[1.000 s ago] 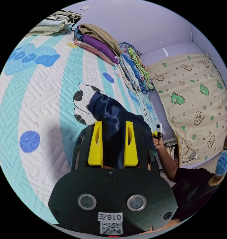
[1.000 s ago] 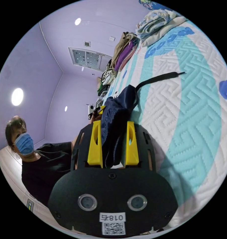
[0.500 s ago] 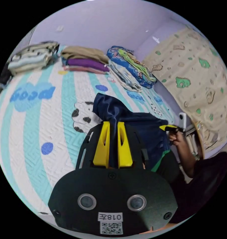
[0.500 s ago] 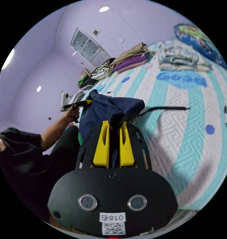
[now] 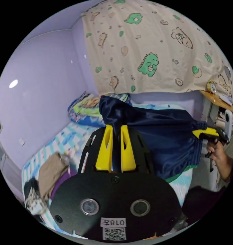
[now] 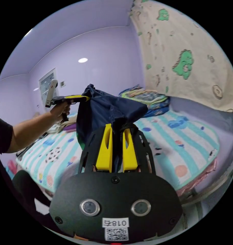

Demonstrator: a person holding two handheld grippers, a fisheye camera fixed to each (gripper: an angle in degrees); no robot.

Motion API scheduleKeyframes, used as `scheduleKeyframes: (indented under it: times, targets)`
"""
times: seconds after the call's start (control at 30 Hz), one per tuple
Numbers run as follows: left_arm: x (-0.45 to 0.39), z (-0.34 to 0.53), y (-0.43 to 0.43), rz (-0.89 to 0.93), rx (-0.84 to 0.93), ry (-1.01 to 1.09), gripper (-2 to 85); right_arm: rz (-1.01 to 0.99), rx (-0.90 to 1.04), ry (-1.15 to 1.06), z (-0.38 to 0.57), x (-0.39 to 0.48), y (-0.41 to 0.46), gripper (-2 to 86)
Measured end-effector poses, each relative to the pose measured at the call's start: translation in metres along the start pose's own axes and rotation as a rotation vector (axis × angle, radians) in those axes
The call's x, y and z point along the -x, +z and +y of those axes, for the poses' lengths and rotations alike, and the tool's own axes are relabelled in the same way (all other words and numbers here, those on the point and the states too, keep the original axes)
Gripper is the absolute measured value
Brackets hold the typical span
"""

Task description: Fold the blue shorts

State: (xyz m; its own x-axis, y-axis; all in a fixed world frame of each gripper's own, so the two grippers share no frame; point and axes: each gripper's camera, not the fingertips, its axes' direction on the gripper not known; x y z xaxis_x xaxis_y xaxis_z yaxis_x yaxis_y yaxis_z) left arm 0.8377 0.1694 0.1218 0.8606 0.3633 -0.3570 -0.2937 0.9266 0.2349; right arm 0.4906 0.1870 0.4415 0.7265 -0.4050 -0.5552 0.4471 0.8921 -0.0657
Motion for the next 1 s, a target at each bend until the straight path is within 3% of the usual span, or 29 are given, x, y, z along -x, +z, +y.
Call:
scheduleKeyframes:
  times: [0.1, 0.2, 0.27, 0.37, 0.5, 0.67, 0.73, 0.83, 1.0]
  targets:
    - [-0.021, -0.124, 0.091, 0.134, -0.007, -0.046, 8.0, 0.182, -0.067, 0.134, -0.024, -0.065, 0.007, 6.3]
    - [-0.021, -0.178, 0.168, 0.249, 0.131, -0.316, 12.0, 0.393, -0.051, 0.282, -0.027, -0.149, 0.043, 6.5]
    - [-0.017, -0.145, 0.181, 0.442, 0.04, -0.508, 11.5, 0.5, 0.048, 0.409, -0.014, -0.21, 0.076, 6.6]
    - [-0.015, -0.071, 0.169, 0.514, 0.051, -0.45, 10.9, 0.575, 0.344, 0.55, 0.022, -0.287, 0.122, 6.8]
    - [0.012, 0.039, 0.122, 0.491, 0.156, -0.396, 10.1, 0.439, 0.278, 0.644, 0.03, -0.308, 0.099, 6.9]
    - [0.042, 0.184, 0.007, 0.446, 0.195, -0.524, 9.8, 0.325, 0.249, 0.817, 0.046, -0.317, 0.072, 8.0]
    - [0.04, 0.222, -0.035, 0.399, 0.191, -0.564, 9.8, 0.375, 0.272, 0.785, 0.048, -0.303, 0.064, 9.1]
    - [0.031, 0.282, -0.093, 0.375, 0.208, -0.638, 10.0, 0.624, 0.406, 0.508, 0.037, -0.247, 0.066, 9.4]
    - [-0.001, 0.361, -0.168, 0.338, 0.193, -0.679, 10.0, 0.962, 0.329, -0.009, 0.047, -0.118, 0.064, 6.3]
